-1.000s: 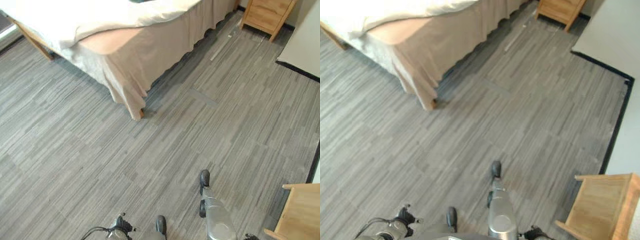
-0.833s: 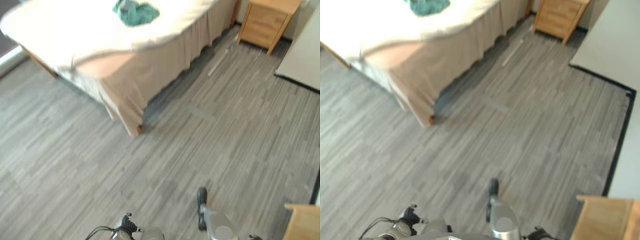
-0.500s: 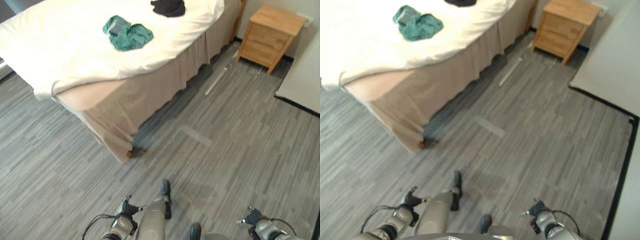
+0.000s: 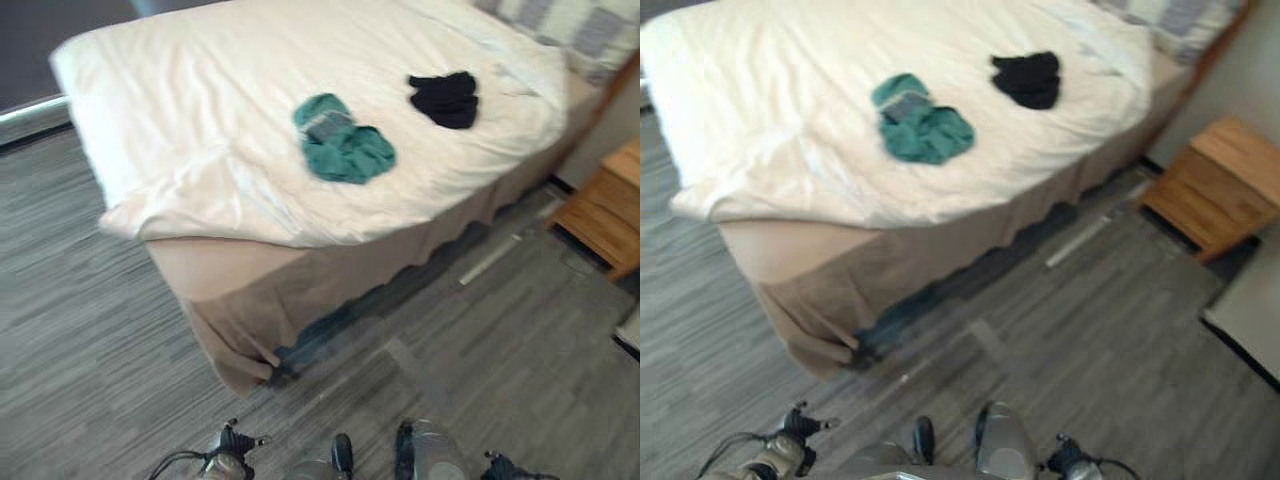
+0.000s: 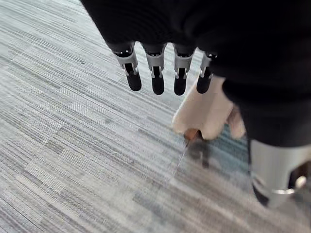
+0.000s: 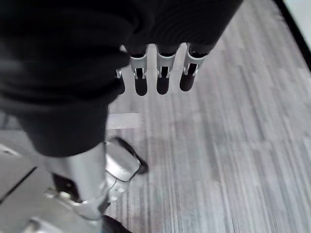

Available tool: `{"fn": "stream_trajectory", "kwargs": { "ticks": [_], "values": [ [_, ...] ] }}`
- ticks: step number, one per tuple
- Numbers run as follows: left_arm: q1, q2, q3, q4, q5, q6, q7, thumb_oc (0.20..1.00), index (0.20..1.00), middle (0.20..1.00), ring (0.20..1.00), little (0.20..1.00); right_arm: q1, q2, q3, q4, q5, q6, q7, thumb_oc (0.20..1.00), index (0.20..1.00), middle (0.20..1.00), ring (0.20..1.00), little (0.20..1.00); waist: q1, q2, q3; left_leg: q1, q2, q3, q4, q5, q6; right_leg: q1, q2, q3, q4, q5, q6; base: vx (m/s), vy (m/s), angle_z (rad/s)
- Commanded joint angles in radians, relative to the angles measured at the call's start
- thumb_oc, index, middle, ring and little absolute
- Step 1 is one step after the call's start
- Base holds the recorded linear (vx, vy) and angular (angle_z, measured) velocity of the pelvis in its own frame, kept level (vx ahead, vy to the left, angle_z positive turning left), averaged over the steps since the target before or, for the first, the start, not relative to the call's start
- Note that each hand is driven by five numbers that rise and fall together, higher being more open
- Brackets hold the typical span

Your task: Tidy up the quilt and then pick up the clothes from the bed and put them into the laundry hamper.

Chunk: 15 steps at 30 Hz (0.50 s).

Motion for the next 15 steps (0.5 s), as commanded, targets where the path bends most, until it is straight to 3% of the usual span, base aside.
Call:
{"fn": "stream_trajectory", "kwargs": {
  "ticks": [1, 4, 5, 7, 8, 9, 10, 13, 14, 15],
  "values": [
    [0.002, 0.010, -0.028, -0.002, -0.038, -0.023, 0.017, 1.000, 1.000, 1.000, 1.000, 1.000, -0.059, -0.017, -0.036, 0.003, -0.034, 0.020, 0.012, 1.000, 1.000, 1.000, 1.000, 1.000, -0.038, -0.023, 0.059, 0.005, 0.104, 0.008, 0.028, -0.034, -0.091, 0.109, 0.020, 0.208, -0.197, 0.222, 0.075, 0.48, -0.350, 1.65],
    [0.003, 0.010, -0.029, 0.007, -0.047, -0.028, 0.020, 1.000, 1.000, 1.000, 1.000, 1.000, -0.053, -0.009, -0.029, 0.018, -0.044, 0.028, 0.015, 1.000, 1.000, 1.000, 1.000, 1.000, -0.039, -0.030, 0.053, 0.036, 0.113, -0.036, 0.049, -0.066, -0.104, 0.129, 0.024, 0.204, -0.177, 0.212, 0.062, 0.38, -0.320, 1.55],
    [0.015, 0.005, -0.022, 0.013, -0.064, -0.028, 0.025, 1.000, 1.000, 1.000, 1.000, 1.000, -0.056, -0.014, -0.016, 0.013, -0.056, 0.023, 0.016, 1.000, 1.000, 1.000, 1.000, 1.000, -0.051, -0.027, 0.044, 0.045, 0.138, -0.073, 0.093, -0.090, -0.120, 0.135, 0.044, 0.201, -0.140, 0.203, 0.048, 0.35, -0.388, 0.95],
    [0.025, 0.001, -0.012, 0.015, -0.077, -0.030, 0.031, 1.000, 1.000, 1.000, 1.000, 1.000, -0.062, -0.031, -0.008, 0.012, -0.073, 0.019, 0.008, 1.000, 1.000, 1.000, 1.000, 1.000, -0.056, -0.017, 0.039, 0.019, 0.159, -0.073, 0.151, -0.066, -0.144, 0.158, 0.048, 0.167, -0.142, 0.186, 0.022, 0.29, -0.477, 0.68],
    [0.012, -0.002, -0.016, -0.018, -0.105, -0.043, 0.042, 1.000, 1.000, 1.000, 1.000, 1.000, -0.064, -0.057, 0.000, 0.007, -0.102, 0.016, -0.008, 1.000, 1.000, 1.000, 1.000, 1.000, -0.066, -0.012, 0.046, -0.049, 0.189, 0.017, 0.201, -0.028, -0.158, 0.200, 0.018, 0.082, -0.157, 0.158, 0.009, 0.06, -0.389, 0.77],
    [0.010, 0.003, -0.014, -0.045, -0.119, -0.050, 0.037, 1.000, 1.000, 1.000, 1.000, 1.000, -0.063, -0.066, 0.007, 0.008, -0.116, 0.017, -0.016, 1.000, 1.000, 1.000, 1.000, 1.000, -0.065, -0.012, 0.044, -0.072, 0.195, 0.062, 0.195, -0.019, -0.160, 0.212, 0.007, 0.050, -0.166, 0.151, 0.006, 0.00, -0.270, 1.09],
    [0.010, 0.003, -0.014, -0.046, -0.119, -0.049, 0.037, 1.000, 1.000, 1.000, 1.000, 1.000, -0.063, -0.066, 0.007, 0.008, -0.116, 0.017, -0.016, 1.000, 1.000, 1.000, 1.000, 1.000, -0.066, -0.012, 0.044, -0.072, 0.195, 0.061, 0.196, -0.019, -0.160, 0.213, 0.006, 0.049, -0.166, 0.151, 0.006, 0.00, -0.154, 1.66],
    [0.001, 0.030, 0.047, -0.130, -0.234, -0.081, 0.037, 1.000, 1.000, 1.000, 1.000, 1.000, -0.034, -0.098, -0.002, -0.005, -0.138, 0.012, -0.023, 1.000, 1.000, 1.000, 1.000, 1.000, -0.075, 0.003, 0.041, -0.115, 0.211, 0.231, 0.116, 0.042, -0.165, 0.257, -0.003, -0.045, -0.177, 0.134, 0.002, 0.05, -0.153, 1.30],
    [0.013, 0.046, 0.110, -0.175, -0.326, -0.097, 0.057, 1.000, 1.000, 1.000, 1.000, 1.000, -0.023, -0.108, -0.022, -0.010, -0.152, 0.017, -0.035, 1.000, 1.000, 1.000, 1.000, 1.000, -0.089, 0.019, 0.030, -0.079, 0.226, 0.285, 0.054, 0.062, -0.175, 0.268, 0.000, -0.072, -0.171, 0.123, 0.004, 0.09, -0.035, 0.93],
    [0.013, 0.046, 0.110, -0.175, -0.326, -0.097, 0.057, 1.000, 1.000, 1.000, 1.000, 1.000, -0.022, -0.108, -0.022, -0.010, -0.152, 0.017, -0.035, 1.000, 1.000, 1.000, 1.000, 1.000, -0.090, 0.019, 0.030, -0.078, 0.226, 0.285, 0.053, 0.062, -0.175, 0.269, 0.000, -0.072, -0.171, 0.123, 0.004, 0.06, -0.014, 0.56]
  ]
}}
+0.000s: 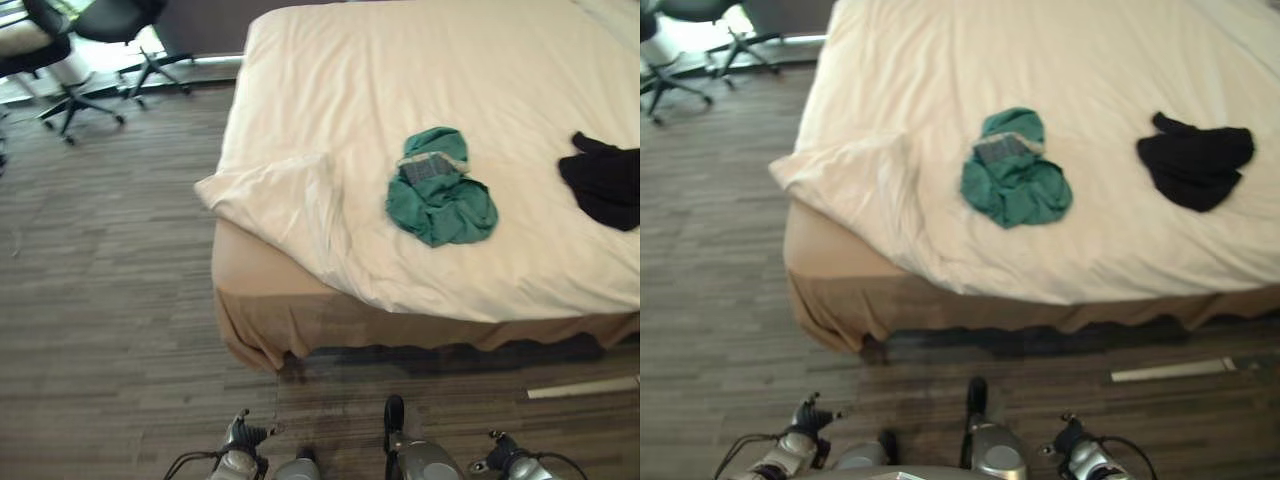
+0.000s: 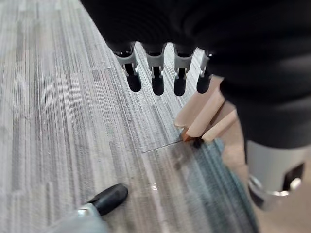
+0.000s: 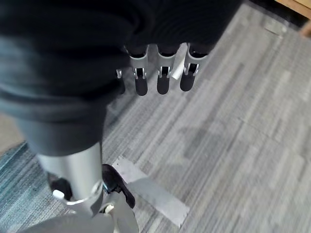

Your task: Tidy up the quilt and then pick up the clothes from the bed and put them into the laundry hamper.

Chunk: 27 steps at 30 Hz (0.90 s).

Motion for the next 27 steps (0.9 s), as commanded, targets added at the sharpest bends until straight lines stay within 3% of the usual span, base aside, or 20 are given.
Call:
{"fn": "stream_trajectory", "kwargs": {
  "ticks": [1, 2, 3, 4, 6, 8, 11, 14, 17, 18, 21, 25, 27],
  "values": [
    [-0.016, 0.085, 0.059, -0.026, -0.132, -0.038, 0.050, 1.000, 1.000, 1.000, 1.000, 1.000, 0.030, -0.031, -0.019, 0.013, -0.044, 0.009, -0.026, 1.000, 1.000, 1.000, 1.000, 1.000, -0.031, 0.040, 0.008, -0.013, 0.005, 0.023, -0.014, 0.066, 0.037, 0.035, -0.092, 0.082, 0.108, -0.167, 0.158, 0.07, -0.003, 0.10],
    [-0.011, 0.103, 0.108, -0.078, -0.219, -0.067, 0.072, 1.000, 1.000, 1.000, 1.000, 1.000, 0.045, -0.041, -0.033, -0.001, -0.055, 0.009, -0.035, 1.000, 1.000, 1.000, 1.000, 1.000, -0.045, 0.046, -0.006, 0.003, 0.005, 0.013, -0.044, 0.082, 0.027, 0.046, -0.087, 0.075, 0.103, -0.172, 0.160, 0.07, -0.003, -0.09],
    [-0.011, 0.103, 0.108, -0.078, -0.219, -0.067, 0.072, 1.000, 1.000, 1.000, 1.000, 1.000, 0.045, -0.041, -0.033, -0.001, -0.055, 0.009, -0.035, 1.000, 1.000, 1.000, 1.000, 1.000, -0.045, 0.046, -0.006, 0.003, 0.005, 0.013, -0.044, 0.082, 0.027, 0.046, -0.087, 0.075, 0.103, -0.172, 0.160, 0.15, -0.007, -0.12],
    [0.001, 0.179, 0.126, -0.237, -0.196, -0.092, 0.076, 1.000, 1.000, 1.000, 1.000, 1.000, 0.093, -0.072, -0.037, -0.063, -0.092, 0.000, -0.026, 1.000, 1.000, 1.000, 1.000, 1.000, -0.057, 0.050, -0.017, 0.028, 0.020, 0.055, -0.071, 0.102, 0.020, 0.061, -0.088, 0.063, 0.094, -0.171, 0.161, 0.12, -0.009, -0.15],
    [-0.019, 0.286, 0.145, -0.394, -0.154, -0.114, 0.084, 1.000, 1.000, 1.000, 1.000, 1.000, 0.160, -0.113, -0.044, -0.145, -0.121, -0.025, -0.005, 1.000, 1.000, 1.000, 1.000, 1.000, -0.072, 0.055, -0.022, 0.044, 0.029, 0.070, -0.084, 0.113, 0.011, 0.071, -0.084, 0.062, 0.091, -0.173, 0.163, 0.17, -0.006, 0.05],
    [-0.036, 0.318, 0.140, -0.454, -0.120, -0.119, 0.101, 1.000, 1.000, 1.000, 1.000, 1.000, 0.178, -0.124, -0.049, -0.158, -0.128, -0.032, -0.004, 1.000, 1.000, 1.000, 1.000, 1.000, -0.077, 0.054, -0.018, 0.047, 0.030, 0.074, -0.086, 0.114, 0.010, 0.070, -0.083, 0.063, 0.092, -0.174, 0.164, 0.07, 0.003, 0.12],
    [-0.149, 0.450, 0.101, -0.667, 0.070, -0.093, 0.163, 1.000, 1.000, 1.000, 1.000, 1.000, 0.197, -0.140, -0.070, -0.179, -0.111, -0.042, 0.006, 1.000, 1.000, 1.000, 1.000, 1.000, -0.099, 0.056, 0.000, 0.018, 0.027, 0.081, -0.091, 0.114, 0.007, 0.025, -0.084, 0.074, 0.096, -0.163, 0.172, -0.02, 0.013, 0.02],
    [-0.304, 0.539, 0.000, -0.702, 0.272, -0.048, 0.203, 1.000, 1.000, 1.000, 1.000, 1.000, 0.200, -0.136, -0.067, -0.203, -0.101, -0.052, 0.007, 1.000, 1.000, 1.000, 1.000, 1.000, -0.116, 0.056, 0.002, -0.026, 0.026, 0.085, -0.091, 0.110, 0.006, -0.037, -0.083, 0.089, 0.098, -0.146, 0.182, -0.06, 0.020, -0.13],
    [-0.534, 0.588, -0.158, -0.622, 0.444, 0.024, 0.246, 1.000, 1.000, 1.000, 1.000, 1.000, 0.171, -0.149, -0.027, -0.252, -0.087, -0.067, -0.002, 1.000, 1.000, 1.000, 1.000, 1.000, -0.152, 0.056, 0.011, -0.059, 0.025, 0.089, -0.091, 0.092, 0.000, -0.092, -0.084, 0.118, 0.107, -0.148, 0.202, -0.04, 0.014, -0.12],
    [-0.640, 0.583, -0.224, -0.560, 0.463, 0.046, 0.254, 1.000, 1.000, 1.000, 1.000, 1.000, 0.151, -0.152, -0.024, -0.278, -0.073, -0.069, -0.008, 1.000, 1.000, 1.000, 1.000, 1.000, -0.158, 0.052, 0.028, -0.085, 0.026, 0.108, -0.091, 0.117, 0.008, -0.129, -0.082, 0.123, 0.117, -0.125, 0.196, -0.01, 0.050, -0.10],
    [-0.826, 0.593, -0.331, -0.444, 0.504, 0.097, 0.264, 1.000, 1.000, 1.000, 1.000, 1.000, 0.124, -0.155, -0.009, -0.358, -0.022, -0.082, -0.030, 1.000, 1.000, 1.000, 1.000, 1.000, -0.181, 0.055, 0.068, -0.116, 0.021, 0.101, -0.090, 0.103, 0.004, -0.179, -0.085, 0.148, 0.136, -0.131, 0.211, -0.05, 0.007, -0.31],
    [-1.011, 0.616, -0.481, -0.263, 0.595, 0.156, 0.277, 1.000, 1.000, 1.000, 1.000, 1.000, 0.108, -0.126, 0.014, -0.398, 0.029, -0.105, -0.059, 1.000, 1.000, 1.000, 1.000, 1.000, -0.197, 0.052, 0.113, -0.181, 0.026, 0.121, -0.082, 0.113, 0.006, -0.271, -0.090, 0.165, 0.168, -0.122, 0.215, -0.05, -0.022, -0.29],
    [-1.072, 0.613, -0.562, -0.099, 0.671, 0.215, 0.259, 1.000, 1.000, 1.000, 1.000, 1.000, 0.082, -0.119, 0.038, -0.374, 0.044, -0.109, -0.074, 1.000, 1.000, 1.000, 1.000, 1.000, -0.210, 0.054, 0.127, -0.215, 0.030, 0.130, -0.066, 0.113, 0.007, -0.310, -0.091, 0.170, 0.184, -0.122, 0.218, -0.05, -0.019, -0.23]
  ]
}}
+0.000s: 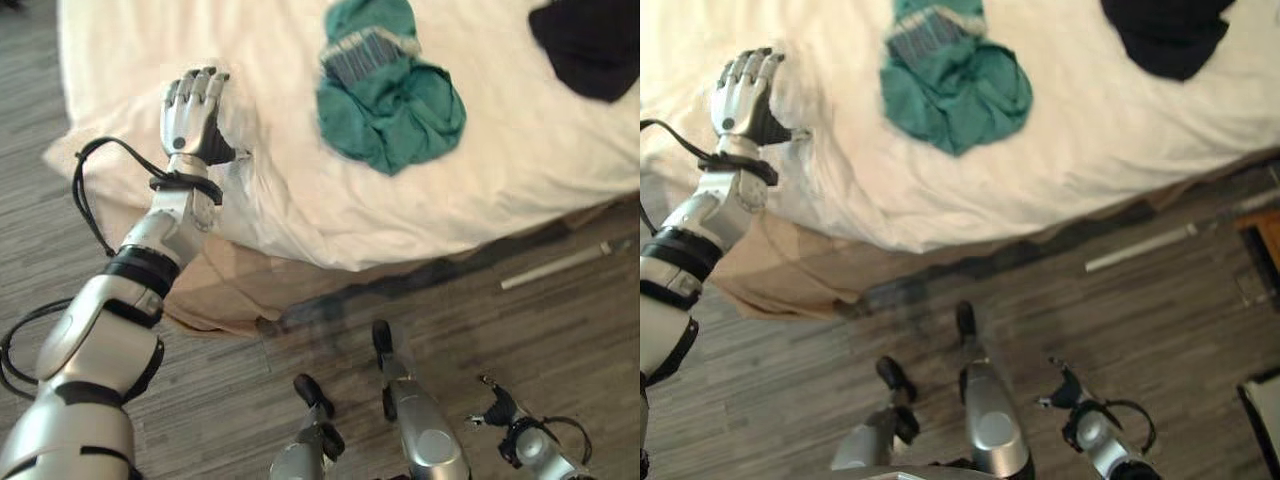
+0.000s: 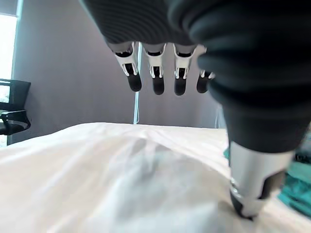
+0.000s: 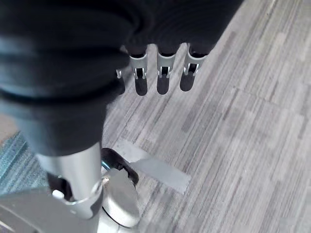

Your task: Tidy up the quilt and then pick up the clothes from the bed and put them into the laundry hamper.

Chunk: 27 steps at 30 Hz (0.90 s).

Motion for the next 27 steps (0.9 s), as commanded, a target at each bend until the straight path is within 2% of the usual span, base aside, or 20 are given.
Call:
{"fn": "stream_trajectory", "kwargs": {
  "ticks": [1, 2, 3, 6, 7, 9, 11, 13, 14, 15, 16, 17, 20, 21, 22, 23, 24, 25, 26, 27],
  "values": [
    [-0.060, 0.072, -0.036, 0.208, 0.165, 0.124, 0.003, 0.900, 0.900, 0.900, 0.900, 0.900, -0.025, 0.002, 0.024, 0.060, 0.064, -0.020, -0.044, 1.000, 1.000, 1.000, 1.000, 1.000, 0.013, -0.014, -0.015, -0.009, 0.060, -0.035, 0.036, -0.033, -0.037, -0.030, -0.094, 0.041, 0.186, -0.216, 0.157, -0.04, -0.013, -0.15],
    [-0.064, 0.072, -0.054, 0.250, 0.198, 0.135, -0.024, 0.495, 0.495, 0.495, 0.495, 0.495, -0.034, 0.004, 0.027, 0.071, 0.068, -0.021, -0.048, 1.000, 1.000, 1.000, 1.000, 1.000, 0.013, -0.014, -0.015, -0.017, 0.061, -0.032, 0.043, -0.036, -0.036, -0.040, -0.092, 0.042, 0.193, -0.219, 0.158, -0.01, -0.024, -0.25],
    [-0.029, 0.074, -0.046, 0.306, 0.235, 0.140, -0.070, 0.213, 0.213, 0.213, 0.213, 0.213, -0.048, -0.002, 0.024, 0.097, 0.070, -0.015, -0.060, 1.000, 1.000, 1.000, 1.000, 1.000, 0.012, -0.014, -0.021, -0.011, 0.062, -0.029, 0.046, -0.041, -0.036, -0.041, -0.091, 0.042, 0.202, -0.227, 0.158, 0.00, -0.013, -0.30],
    [0.019, 0.112, -0.021, 0.304, 0.235, 0.132, -0.108, 0.200, 0.200, 0.200, 0.200, 0.200, -0.044, -0.019, -0.014, 0.120, 0.096, -0.012, -0.071, 1.000, 1.000, 1.000, 1.000, 1.000, 0.020, -0.009, -0.031, 0.014, 0.064, -0.028, 0.043, -0.045, -0.035, -0.017, -0.092, 0.038, 0.202, -0.235, 0.156, 0.05, -0.016, -0.25],
    [0.098, 0.145, 0.024, 0.285, 0.228, 0.124, -0.138, 0.200, 0.200, 0.200, 0.200, 0.200, -0.039, -0.042, -0.060, 0.132, 0.109, -0.006, -0.082, 1.000, 1.000, 1.000, 1.000, 1.000, 0.028, -0.006, -0.041, 0.049, 0.064, -0.030, 0.036, -0.050, -0.035, 0.015, -0.088, 0.033, 0.196, -0.243, 0.151, 0.06, -0.015, -0.11],
    [0.152, 0.162, 0.064, 0.259, 0.218, 0.123, -0.157, 0.200, 0.200, 0.200, 0.200, 0.200, -0.038, -0.059, -0.090, 0.135, 0.112, 0.000, -0.089, 1.000, 1.000, 1.000, 1.000, 1.000, 0.036, -0.004, -0.052, 0.072, 0.063, -0.033, 0.032, -0.054, -0.036, 0.044, -0.085, 0.028, 0.192, -0.247, 0.147, 0.08, 0.001, -0.04],
    [0.340, 0.198, 0.202, 0.146, 0.192, 0.124, -0.188, 0.200, 0.200, 0.200, 0.200, 0.200, -0.030, -0.104, -0.159, 0.111, 0.121, 0.015, -0.094, 1.000, 1.000, 1.000, 1.000, 1.000, 0.046, 0.003, -0.073, 0.122, 0.055, -0.039, 0.024, -0.065, -0.034, 0.102, -0.079, 0.023, 0.179, -0.255, 0.142, 0.10, 0.013, 0.07],
    [0.584, 0.257, 0.398, -0.104, 0.147, 0.117, -0.232, 0.200, 0.200, 0.200, 0.200, 0.200, 0.007, -0.155, -0.274, 0.025, 0.136, 0.039, -0.088, 1.000, 1.000, 1.000, 1.000, 1.000, 0.068, 0.005, -0.097, 0.153, 0.054, -0.034, 0.017, -0.055, -0.027, 0.142, -0.078, 0.010, 0.161, -0.242, 0.128, 0.04, 0.007, 0.08],
    [0.591, 0.258, 0.405, -0.108, 0.148, 0.118, -0.233, 0.200, 0.200, 0.200, 0.200, 0.200, 0.006, -0.156, -0.271, 0.025, 0.136, 0.040, -0.088, 1.000, 1.000, 1.000, 1.000, 1.000, 0.065, 0.006, -0.097, 0.154, 0.054, -0.035, 0.017, -0.054, -0.027, 0.143, -0.078, 0.010, 0.160, -0.242, 0.128, 0.14, 0.057, 0.10],
    [0.930, 0.203, 0.705, -0.384, 0.009, 0.093, -0.273, 0.200, 0.200, 0.200, 0.200, 0.200, 0.061, -0.204, -0.419, -0.118, 0.116, 0.069, -0.077, 1.000, 1.000, 1.000, 1.000, 1.000, 0.113, 0.007, -0.135, 0.199, 0.047, -0.057, 0.011, -0.067, -0.023, 0.212, -0.082, -0.007, 0.139, -0.253, 0.121, 0.11, 0.039, 0.23],
    [0.955, 0.200, 0.726, -0.398, 0.011, 0.095, -0.277, 0.200, 0.200, 0.200, 0.200, 0.200, 0.063, -0.208, -0.413, -0.124, 0.115, 0.072, -0.075, 1.000, 1.000, 1.000, 1.000, 1.000, 0.103, 0.009, -0.136, 0.201, 0.047, -0.058, 0.010, -0.068, -0.024, 0.215, -0.081, -0.009, 0.137, -0.253, 0.121, 0.14, 0.075, 0.25],
    [1.088, 0.111, 0.824, -0.404, -0.074, 0.082, -0.292, 0.200, 0.200, 0.200, 0.200, 0.200, 0.076, -0.246, -0.479, -0.232, 0.085, 0.092, -0.067, 1.000, 1.000, 1.000, 1.000, 1.000, 0.120, 0.002, -0.158, 0.224, 0.044, -0.067, 0.008, -0.073, -0.023, 0.251, -0.084, -0.019, 0.127, -0.258, 0.120, 0.04, 0.036, 0.36],
    [1.152, 0.076, 0.849, -0.413, -0.066, 0.077, -0.297, 0.200, 0.200, 0.200, 0.200, 0.200, 0.077, -0.278, -0.515, -0.308, 0.066, 0.096, -0.060, 1.000, 1.000, 1.000, 1.000, 1.000, 0.128, -0.001, -0.169, 0.239, 0.042, -0.073, 0.007, -0.078, -0.021, 0.272, -0.086, -0.026, 0.121, -0.260, 0.120, 0.05, 0.042, 0.42],
    [1.192, 0.046, 0.855, -0.428, -0.053, 0.074, -0.297, 0.288, 0.288, 0.288, 0.288, 0.288, 0.067, -0.302, -0.550, -0.371, 0.052, 0.086, -0.069, 1.000, 1.000, 1.000, 1.000, 1.000, 0.139, -0.008, -0.179, 0.244, 0.041, -0.079, 0.006, -0.082, -0.019, 0.284, -0.088, -0.029, 0.118, -0.261, 0.120, 0.05, 0.026, 0.22],
    [1.219, 0.015, 0.862, -0.443, -0.050, 0.075, -0.297, 0.457, 0.457, 0.457, 0.457, 0.457, 0.053, -0.312, -0.569, -0.405, 0.050, 0.077, -0.075, 1.000, 1.000, 1.000, 1.000, 1.000, 0.148, -0.011, -0.190, 0.250, 0.040, -0.083, 0.005, -0.084, -0.017, 0.293, -0.090, -0.034, 0.116, -0.262, 0.121, 0.06, 0.034, 0.12],
    [1.264, -0.048, 0.886, -0.417, -0.091, 0.071, -0.290, 1.000, 1.000, 1.000, 1.000, 1.000, 0.015, -0.323, -0.587, -0.479, 0.059, 0.066, -0.080, 0.768, 0.768, 0.768, 0.768, 0.768, 0.171, -0.019, -0.202, 0.255, 0.039, -0.097, 0.004, -0.086, -0.015, 0.312, -0.093, -0.047, 0.113, -0.264, 0.120, 0.04, 0.016, 0.14],
    [1.266, -0.049, 0.887, -0.417, -0.091, 0.070, -0.289, 1.000, 1.000, 1.000, 1.000, 1.000, 0.015, -0.323, -0.586, -0.480, 0.059, 0.068, -0.080, 0.768, 0.768, 0.768, 0.768, 0.768, 0.169, -0.019, -0.201, 0.256, 0.039, -0.098, 0.004, -0.086, -0.014, 0.313, -0.093, -0.048, 0.113, -0.264, 0.120, -0.02, 0.019, 0.19],
    [1.292, -0.092, 0.891, -0.387, -0.122, 0.066, -0.273, 1.000, 1.000, 1.000, 1.000, 1.000, -0.041, -0.329, -0.570, -0.541, 0.060, 0.064, -0.077, 0.200, 0.200, 0.200, 0.200, 0.200, 0.193, -0.024, -0.203, 0.254, 0.037, -0.110, 0.003, -0.085, -0.013, 0.319, -0.095, -0.058, 0.113, -0.267, 0.119, -0.05, 0.006, 0.36],
    [1.312, -0.123, 0.877, -0.354, -0.130, 0.066, -0.264, 1.000, 1.000, 1.000, 1.000, 1.000, -0.138, -0.351, -0.523, -0.591, 0.067, 0.058, -0.073, 0.200, 0.200, 0.200, 0.200, 0.200, 0.218, -0.028, -0.197, 0.250, 0.035, -0.121, 0.002, -0.083, -0.010, 0.324, -0.098, -0.066, 0.110, -0.268, 0.118, -0.07, 0.009, 0.31],
    [1.312, -0.139, 0.861, -0.320, -0.137, 0.068, -0.263, 1.000, 1.000, 1.000, 1.000, 1.000, -0.207, -0.357, -0.481, -0.594, 0.081, 0.058, -0.074, 0.200, 0.200, 0.200, 0.200, 0.200, 0.226, -0.028, -0.191, 0.246, 0.034, -0.124, 0.003, -0.081, -0.010, 0.324, -0.098, -0.067, 0.107, -0.267, 0.117, -0.11, 0.013, 0.34]
  ]
}}
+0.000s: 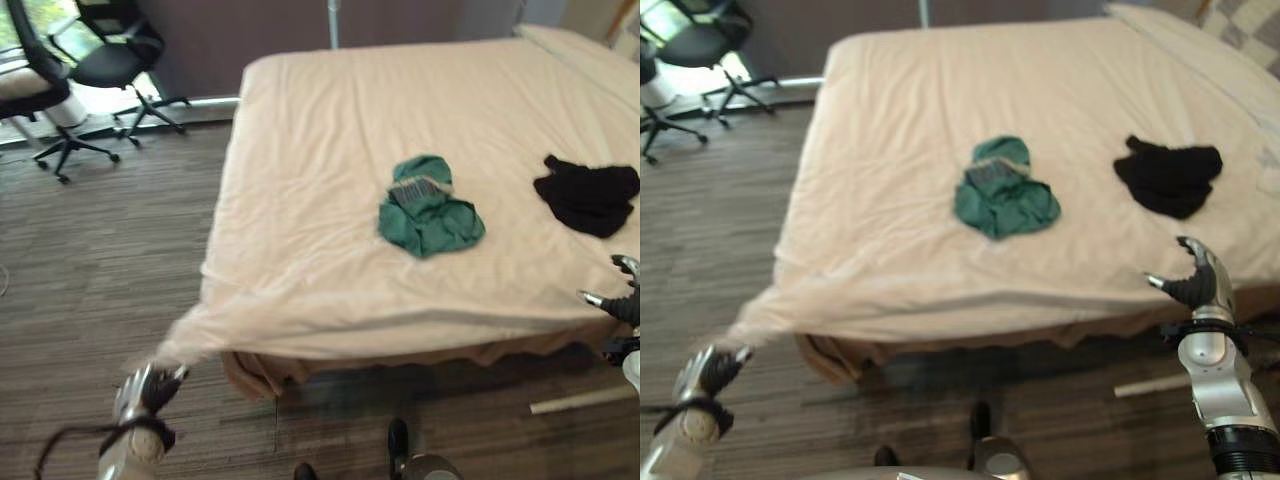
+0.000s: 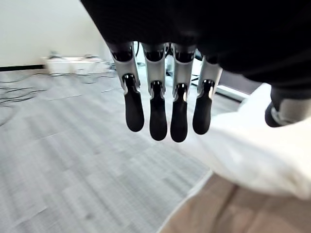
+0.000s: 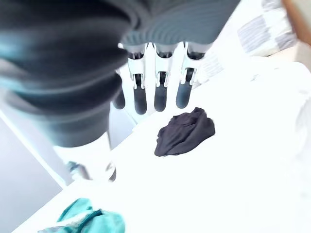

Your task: Tidy up the quilt and then pick up the clothes from the bed and put them into the laundry hamper.

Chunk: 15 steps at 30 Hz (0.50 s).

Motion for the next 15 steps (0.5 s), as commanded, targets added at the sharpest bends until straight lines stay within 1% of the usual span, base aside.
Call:
{"fn": "stream_trajectory", "kwargs": {
  "ticks": [1, 3, 5, 8, 9, 10, 11, 13, 14, 15],
  "values": [
    [-0.093, 0.067, -0.030, 0.127, -0.055, 0.000, 0.049, 1.000, 1.000, 1.000, 1.000, 1.000, -0.313, -0.016, 0.137, 0.031, 0.039, -0.038, -0.015, 0.200, 0.200, 0.200, 0.200, 0.200, 0.050, 0.008, 0.101, 0.008, 0.001, -0.012, 0.004, -0.022, 0.007, 0.030, -0.112, 0.014, 0.108, -0.183, 0.121, -0.15, 0.026, 0.30],
    [-0.112, 0.062, -0.066, 0.210, -0.066, 0.000, 0.057, 1.000, 1.000, 1.000, 1.000, 1.000, -0.451, 0.011, 0.218, 0.064, 0.101, -0.040, -0.027, 0.200, 0.200, 0.200, 0.200, 0.200, 0.068, 0.014, 0.135, -0.023, -0.002, -0.019, 0.005, -0.009, 0.006, 0.002, -0.114, 0.017, 0.112, -0.174, 0.120, -0.22, 0.039, 0.23],
    [-0.153, 0.076, -0.108, 0.293, -0.081, -0.001, 0.080, 1.000, 1.000, 1.000, 1.000, 1.000, -0.616, 0.045, 0.291, 0.089, 0.190, -0.062, -0.043, 0.200, 0.200, 0.200, 0.200, 0.200, 0.089, 0.027, 0.201, -0.082, 0.000, -0.027, 0.008, 0.012, 0.002, -0.065, -0.114, 0.023, 0.131, -0.163, 0.119, -0.28, 0.044, 0.10],
    [-0.183, 0.083, -0.148, 0.328, -0.099, -0.013, 0.104, 1.000, 1.000, 1.000, 1.000, 1.000, -0.781, 0.117, 0.386, 0.139, 0.253, -0.082, -0.049, 0.200, 0.200, 0.200, 0.200, 0.200, 0.114, 0.046, 0.252, -0.157, 0.010, -0.027, 0.014, 0.039, -0.004, -0.148, -0.117, 0.022, 0.162, -0.156, 0.116, -0.19, 0.028, 0.31],
    [-0.188, 0.091, -0.161, 0.316, -0.108, -0.023, 0.105, 1.000, 1.000, 1.000, 1.000, 1.000, -0.821, 0.147, 0.414, 0.155, 0.267, -0.090, -0.047, 0.200, 0.200, 0.200, 0.200, 0.200, 0.126, 0.054, 0.269, -0.182, 0.016, -0.025, 0.016, 0.050, -0.007, -0.169, -0.120, 0.014, 0.169, -0.153, 0.117, -0.16, 0.003, 0.21],
    [-0.196, 0.108, -0.180, 0.282, -0.117, -0.037, 0.117, 1.000, 1.000, 1.000, 1.000, 1.000, -0.877, 0.185, 0.458, 0.181, 0.299, -0.105, -0.037, 0.200, 0.200, 0.200, 0.200, 0.200, 0.142, 0.068, 0.302, -0.236, 0.024, -0.025, 0.022, 0.067, -0.013, -0.215, -0.129, 0.006, 0.182, -0.148, 0.120, -0.12, 0.003, 0.05],
    [-0.196, 0.108, -0.180, 0.282, -0.117, -0.036, 0.117, 1.000, 1.000, 1.000, 1.000, 1.000, -0.879, 0.186, 0.459, 0.182, 0.300, -0.105, -0.037, 0.200, 0.200, 0.200, 0.200, 0.200, 0.141, 0.068, 0.300, -0.240, 0.024, -0.026, 0.023, 0.066, -0.013, -0.219, -0.130, 0.006, 0.183, -0.148, 0.120, -0.12, 0.004, -0.11],
    [-0.190, 0.124, -0.185, 0.197, -0.130, -0.055, 0.124, 1.000, 1.000, 1.000, 1.000, 1.000, -0.897, 0.235, 0.485, 0.195, 0.325, -0.123, -0.025, 0.200, 0.200, 0.200, 0.200, 0.200, 0.156, 0.091, 0.319, -0.292, 0.025, -0.029, 0.021, 0.084, -0.020, -0.272, -0.138, -0.008, 0.198, -0.143, 0.124, -0.05, 0.002, 0.17],
    [-0.188, 0.125, -0.182, 0.150, -0.145, -0.063, 0.133, 1.000, 1.000, 1.000, 1.000, 1.000, -0.887, 0.281, 0.489, 0.213, 0.340, -0.131, -0.028, 0.200, 0.200, 0.200, 0.200, 0.200, 0.163, 0.102, 0.324, -0.307, 0.023, -0.037, 0.015, 0.072, -0.031, -0.289, -0.143, -0.008, 0.209, -0.162, 0.135, -0.01, -0.015, 0.24],
    [-0.178, 0.125, -0.165, 0.098, -0.166, -0.065, 0.139, 1.000, 1.000, 1.000, 1.000, 1.000, -0.876, 0.326, 0.491, 0.232, 0.367, -0.141, -0.025, 0.200, 0.200, 0.200, 0.200, 0.200, 0.170, 0.112, 0.325, -0.337, 0.020, -0.037, 0.016, 0.079, -0.036, -0.317, -0.148, -0.014, 0.218, -0.162, 0.136, -0.01, -0.011, 0.19]
  ]
}}
